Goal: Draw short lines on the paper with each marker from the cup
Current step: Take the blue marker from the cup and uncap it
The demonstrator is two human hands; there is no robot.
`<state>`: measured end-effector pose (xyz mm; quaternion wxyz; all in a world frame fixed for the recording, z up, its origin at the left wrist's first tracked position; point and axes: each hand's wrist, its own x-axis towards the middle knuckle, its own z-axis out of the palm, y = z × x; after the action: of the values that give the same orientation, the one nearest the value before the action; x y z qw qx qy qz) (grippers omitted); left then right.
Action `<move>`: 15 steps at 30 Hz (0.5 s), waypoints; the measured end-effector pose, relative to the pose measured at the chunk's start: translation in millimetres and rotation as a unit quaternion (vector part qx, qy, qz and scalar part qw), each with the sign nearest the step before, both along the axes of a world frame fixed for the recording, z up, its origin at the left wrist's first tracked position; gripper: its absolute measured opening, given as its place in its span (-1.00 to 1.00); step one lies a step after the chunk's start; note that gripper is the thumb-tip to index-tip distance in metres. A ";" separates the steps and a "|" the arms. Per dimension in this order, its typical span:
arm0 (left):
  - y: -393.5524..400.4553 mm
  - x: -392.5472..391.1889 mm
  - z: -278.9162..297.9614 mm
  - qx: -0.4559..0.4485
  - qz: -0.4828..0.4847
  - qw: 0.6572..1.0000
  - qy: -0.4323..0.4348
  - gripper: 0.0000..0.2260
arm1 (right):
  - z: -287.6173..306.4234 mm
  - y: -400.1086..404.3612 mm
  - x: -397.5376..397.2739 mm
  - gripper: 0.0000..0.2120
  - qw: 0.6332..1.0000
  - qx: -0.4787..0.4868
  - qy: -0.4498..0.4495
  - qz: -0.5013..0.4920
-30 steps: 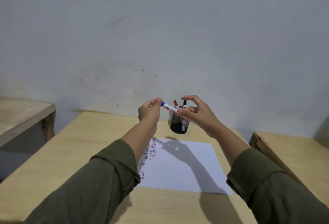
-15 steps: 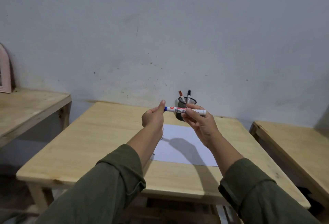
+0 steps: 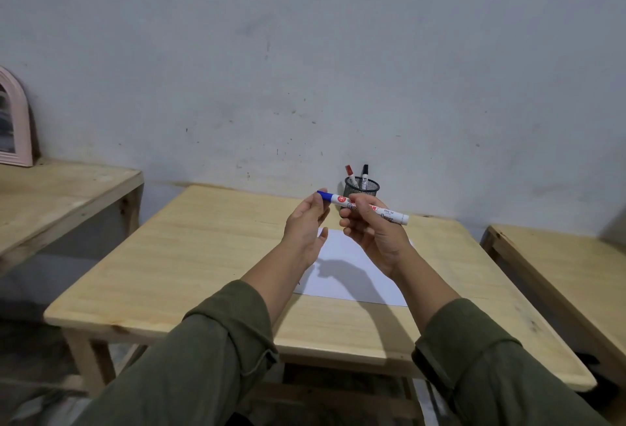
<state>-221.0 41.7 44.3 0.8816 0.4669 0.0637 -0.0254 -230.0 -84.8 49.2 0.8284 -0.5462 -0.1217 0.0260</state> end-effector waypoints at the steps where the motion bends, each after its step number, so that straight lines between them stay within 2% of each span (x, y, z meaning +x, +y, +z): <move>1: 0.9 2.2 -0.5 -0.007 -0.008 1.000 -0.006 -0.83 | 0.1 0.7 0.1 -0.89 1.000 0.003 0.000 0.000; 5: 4.5 9.2 1.2 -0.041 -0.020 0.999 -0.019 -0.79 | 1.3 2.1 1.8 -0.86 1.000 0.008 -0.001 -0.001; 15: 5.0 13.2 3.5 0.034 0.049 0.998 0.007 -0.76 | -4.4 3.2 6.3 -0.85 0.999 -0.007 -0.038 -0.005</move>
<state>-207.8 46.7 47.9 0.8651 0.4924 0.0938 0.0163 -223.7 -81.6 44.8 0.8197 -0.5528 -0.1502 0.0024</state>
